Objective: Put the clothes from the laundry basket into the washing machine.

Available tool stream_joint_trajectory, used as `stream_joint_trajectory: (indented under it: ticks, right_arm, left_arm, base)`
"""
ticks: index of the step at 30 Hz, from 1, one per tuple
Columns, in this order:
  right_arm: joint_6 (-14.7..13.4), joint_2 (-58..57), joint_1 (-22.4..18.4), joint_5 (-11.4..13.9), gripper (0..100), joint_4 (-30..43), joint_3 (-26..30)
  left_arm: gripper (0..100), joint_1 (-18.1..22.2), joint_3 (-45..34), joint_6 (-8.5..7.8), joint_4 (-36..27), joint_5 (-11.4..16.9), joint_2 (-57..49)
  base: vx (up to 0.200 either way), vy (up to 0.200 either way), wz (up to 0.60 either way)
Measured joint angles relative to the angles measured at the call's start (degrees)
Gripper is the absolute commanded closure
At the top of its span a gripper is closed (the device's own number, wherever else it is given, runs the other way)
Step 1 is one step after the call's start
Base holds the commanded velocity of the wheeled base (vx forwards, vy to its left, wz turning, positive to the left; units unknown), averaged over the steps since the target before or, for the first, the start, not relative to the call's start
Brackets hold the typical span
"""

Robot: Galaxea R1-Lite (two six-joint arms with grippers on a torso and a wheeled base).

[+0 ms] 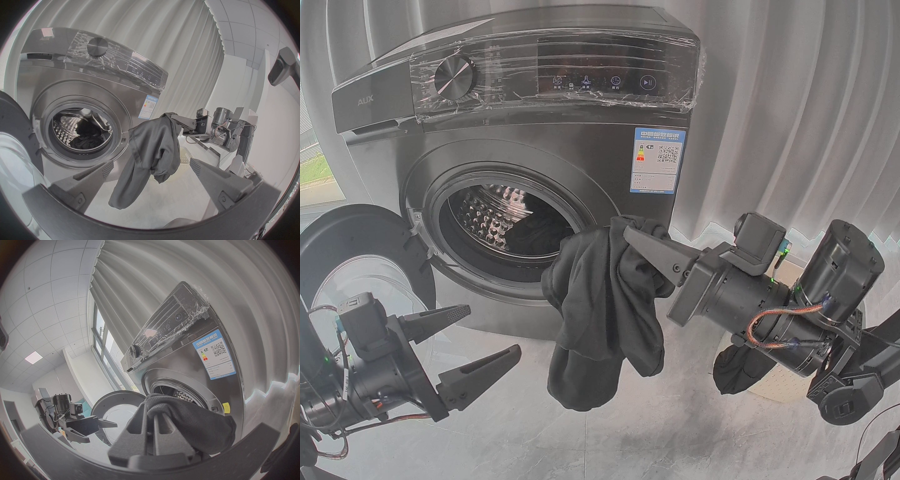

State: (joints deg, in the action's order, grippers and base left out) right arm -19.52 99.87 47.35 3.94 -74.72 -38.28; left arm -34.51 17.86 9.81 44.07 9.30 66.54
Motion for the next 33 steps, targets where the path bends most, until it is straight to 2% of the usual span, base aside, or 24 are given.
stream_joint_trajectory:
  ticks: [2,4,10,11,12,16,21,26,33]
  right_arm:
    - [-0.1,0.1,0.0,0.0,100,0.0,0.0]
    - [-0.2,0.2,0.0,0.0,100,0.0,0.0]
    - [-0.2,0.6,0.0,0.0,100,0.1,0.1]
    - [-0.2,0.6,0.0,0.0,100,0.1,0.1]
    - [-0.3,0.7,0.0,0.0,100,0.1,0.2]
    - [-0.3,0.7,0.0,0.0,100,0.1,0.3]
    - [-0.3,0.7,0.0,-0.1,100,0.1,0.4]
    - [-0.4,0.8,0.1,-0.1,100,0.0,0.4]
    - [-1.1,0.8,0.4,-0.1,100,-0.2,0.3]
  left_arm:
    - [0,-0.5,0.2,0.26,2.0,0.4,2.0]
    - [0,-1.3,0.5,1.38,4.1,0.5,3.9]
    - [0,-5.0,2.4,7.01,6.3,0.7,8.3]
    - [0,-5.6,2.8,8.36,6.3,0.8,8.8]
    - [0,-6.6,3.2,10.96,6.4,1.1,9.4]
    - [0,-8.2,3.9,13.80,6.4,1.7,10.6]
    - [0,-8.7,4.6,14.08,6.5,2.0,13.1]
    - [0,-8.7,5.3,13.64,7.4,1.9,16.3]
    - [0,-8.5,5.6,13.53,16.2,1.7,22.1]
  base:
    - [0.000,0.000,0.00]
    - [0.000,0.000,0.00]
    - [0.000,0.000,0.00]
    - [0.000,0.000,0.00]
    - [0.000,0.000,0.00]
    - [0.000,0.000,0.00]
    - [0.000,0.000,0.00]
    - [0.000,0.000,0.00]
    - [0.000,0.000,0.00]
